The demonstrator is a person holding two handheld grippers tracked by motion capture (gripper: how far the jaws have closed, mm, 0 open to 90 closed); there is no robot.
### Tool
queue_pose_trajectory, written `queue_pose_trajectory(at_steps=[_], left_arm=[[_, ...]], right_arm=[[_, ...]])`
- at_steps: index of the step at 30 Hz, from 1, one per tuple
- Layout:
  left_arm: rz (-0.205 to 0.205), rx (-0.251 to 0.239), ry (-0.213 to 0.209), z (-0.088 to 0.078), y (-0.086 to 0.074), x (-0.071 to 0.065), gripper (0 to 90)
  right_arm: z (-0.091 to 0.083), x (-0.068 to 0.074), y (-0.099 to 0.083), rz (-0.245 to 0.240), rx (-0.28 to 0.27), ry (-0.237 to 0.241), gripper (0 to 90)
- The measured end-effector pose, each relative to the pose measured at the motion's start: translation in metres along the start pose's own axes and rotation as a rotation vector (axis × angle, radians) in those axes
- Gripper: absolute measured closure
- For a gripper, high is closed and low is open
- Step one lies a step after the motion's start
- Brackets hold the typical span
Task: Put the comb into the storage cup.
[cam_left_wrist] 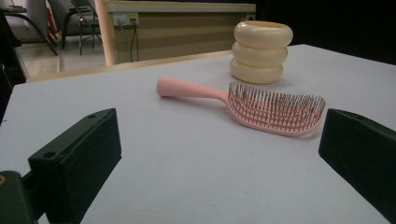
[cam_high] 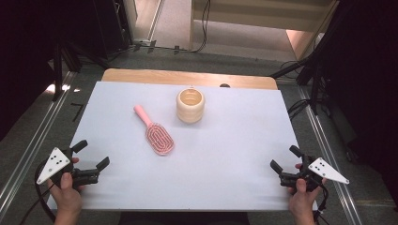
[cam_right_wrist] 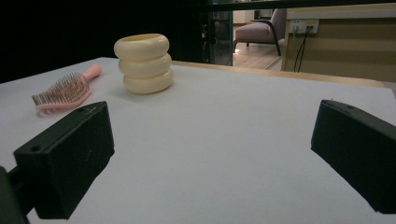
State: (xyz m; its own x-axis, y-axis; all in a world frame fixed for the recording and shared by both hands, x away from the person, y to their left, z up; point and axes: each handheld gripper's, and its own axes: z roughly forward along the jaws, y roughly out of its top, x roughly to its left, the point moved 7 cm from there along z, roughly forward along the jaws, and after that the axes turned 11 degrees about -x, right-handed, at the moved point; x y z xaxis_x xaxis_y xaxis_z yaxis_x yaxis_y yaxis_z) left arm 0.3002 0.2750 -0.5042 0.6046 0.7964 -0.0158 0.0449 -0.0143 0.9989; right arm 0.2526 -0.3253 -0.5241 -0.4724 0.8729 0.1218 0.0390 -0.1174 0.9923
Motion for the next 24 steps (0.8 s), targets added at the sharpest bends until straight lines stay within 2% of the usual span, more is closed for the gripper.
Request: queue_pose_trajectory(at_steps=[2, 4, 6, 12, 19, 24], left_arm=[[0.012, 0.007, 0.006, 0.002, 0.002, -0.001, 0.0], [-0.018, 0.0, -0.023, 0.004, 0.005, -0.005, 0.0], [-0.007, 0.008, -0.035, 0.007, 0.008, -0.011, 0.0], [-0.013, 0.004, -0.05, 0.014, 0.029, -0.019, 0.9], [-0.013, 0.022, -0.058, 0.03, 0.042, -0.02, 0.9], [0.001, 0.039, -0.086, 0.051, 0.053, -0.02, 0.9]], right_arm=[[0.002, 0.001, -0.001, -0.012, 0.005, 0.004, 0.0], [0.002, 0.002, -0.001, -0.022, 0.009, 0.006, 0.0], [0.002, 0.002, -0.001, -0.021, 0.009, 0.012, 0.0], [0.004, 0.004, -0.003, -0.036, 0.022, 0.02, 0.0], [0.005, 0.005, -0.003, -0.031, 0.018, 0.046, 0.0], [0.005, 0.007, -0.004, -0.049, 0.021, 0.06, 0.0]])
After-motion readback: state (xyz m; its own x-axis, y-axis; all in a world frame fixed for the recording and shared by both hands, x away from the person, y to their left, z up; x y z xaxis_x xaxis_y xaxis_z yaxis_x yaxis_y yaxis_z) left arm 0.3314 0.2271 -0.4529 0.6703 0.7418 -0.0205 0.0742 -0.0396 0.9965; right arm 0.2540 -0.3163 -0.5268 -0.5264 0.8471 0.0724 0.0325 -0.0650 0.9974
